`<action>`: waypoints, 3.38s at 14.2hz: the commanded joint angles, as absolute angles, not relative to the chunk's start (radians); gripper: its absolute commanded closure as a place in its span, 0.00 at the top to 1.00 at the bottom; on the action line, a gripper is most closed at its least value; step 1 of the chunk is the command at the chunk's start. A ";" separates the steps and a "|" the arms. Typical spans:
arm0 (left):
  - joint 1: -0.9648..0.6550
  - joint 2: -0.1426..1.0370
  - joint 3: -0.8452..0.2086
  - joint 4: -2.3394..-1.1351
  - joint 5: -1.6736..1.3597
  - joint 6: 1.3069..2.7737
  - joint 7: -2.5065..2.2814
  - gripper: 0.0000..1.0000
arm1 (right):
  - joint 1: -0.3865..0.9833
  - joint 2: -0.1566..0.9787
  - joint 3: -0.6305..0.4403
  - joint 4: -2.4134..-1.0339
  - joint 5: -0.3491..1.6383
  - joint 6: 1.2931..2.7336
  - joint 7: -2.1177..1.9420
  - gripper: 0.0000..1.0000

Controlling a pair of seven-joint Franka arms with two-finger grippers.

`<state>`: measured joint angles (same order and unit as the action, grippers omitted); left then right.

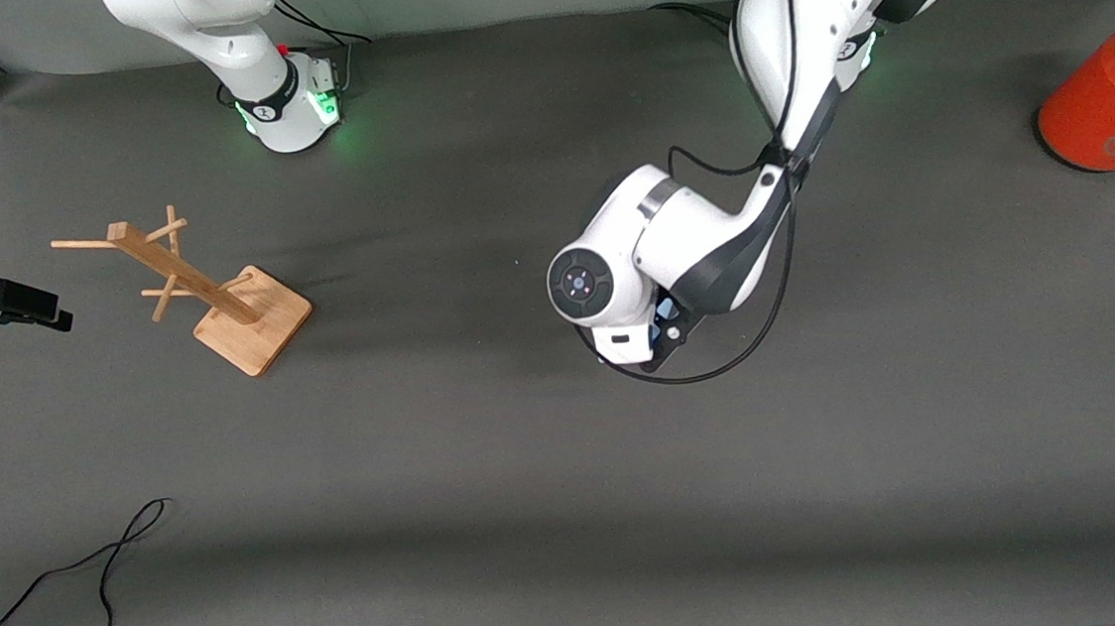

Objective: Rotate and upright cup with both arms
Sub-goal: 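Reach the left gripper to the lying blue cup and grasp it, then rotate the blue cup upright with the left gripper and set it down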

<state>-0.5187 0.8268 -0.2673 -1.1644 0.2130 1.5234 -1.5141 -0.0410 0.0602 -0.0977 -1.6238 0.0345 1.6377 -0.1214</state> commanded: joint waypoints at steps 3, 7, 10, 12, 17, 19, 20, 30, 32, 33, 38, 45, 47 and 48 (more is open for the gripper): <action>-0.537 0.922 -0.229 -1.112 0.235 1.493 -1.545 1.00 | -0.020 0.051 -0.101 -1.644 0.044 1.638 -0.103 1.00; -0.537 0.963 -0.227 -1.127 0.229 1.490 -1.543 1.00 | 0.017 0.061 -0.101 -1.641 0.045 1.647 -0.029 1.00; -0.537 0.962 -0.227 -1.140 0.218 1.476 -1.545 1.00 | 0.038 0.061 -0.100 -1.643 0.043 1.646 -0.017 1.00; -0.537 0.957 -0.229 -1.138 0.215 1.470 -1.546 0.79 | 0.040 0.060 -0.100 -1.643 0.041 1.641 -0.015 1.00; -0.534 0.939 -0.233 -1.124 0.198 1.450 -1.557 0.00 | 0.040 0.061 -0.100 -1.644 0.041 1.641 -0.015 1.00; -0.534 0.920 -0.235 -1.123 0.199 1.445 -1.551 0.00 | 0.040 0.061 -0.100 -1.644 0.040 1.641 -0.015 1.00; -0.534 0.907 -0.236 -1.120 0.204 1.440 -1.543 0.00 | 0.040 0.061 -0.100 -1.643 0.040 1.641 -0.015 1.00; -0.414 0.294 -0.233 -1.680 0.063 1.793 -1.125 0.00 | 0.040 0.066 -0.100 -1.643 0.040 1.644 -0.014 1.00; -0.414 0.172 -0.233 -1.939 0.063 2.054 -1.108 0.00 | 0.040 0.066 -0.100 -1.641 0.040 1.644 0.012 1.00; -0.420 0.157 -0.233 -2.027 0.064 2.169 -1.106 0.00 | 0.041 0.066 -0.098 -1.640 0.040 1.644 0.024 1.00; -0.465 0.336 -0.235 -2.128 0.071 2.497 -1.108 0.00 | 0.041 0.058 -0.095 -1.622 -0.003 1.644 0.029 1.00; -0.472 0.436 -0.245 -2.094 0.075 2.556 -1.091 0.36 | 0.035 0.061 -0.107 -1.609 -0.026 1.669 0.032 1.00; -0.469 0.428 -0.245 -2.080 0.075 2.536 -1.077 1.00 | 0.028 0.051 -0.110 -1.606 -0.028 1.667 0.032 1.00; -0.465 0.417 -0.247 -2.074 0.075 2.501 -1.077 1.00 | 0.026 0.048 -0.123 -1.605 -0.028 1.667 0.031 1.00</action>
<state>-0.4616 0.4233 -0.2499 -2.1093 0.0818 2.5585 -1.0997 0.0289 0.0627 -0.1103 -1.6142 -0.0139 1.6670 0.0080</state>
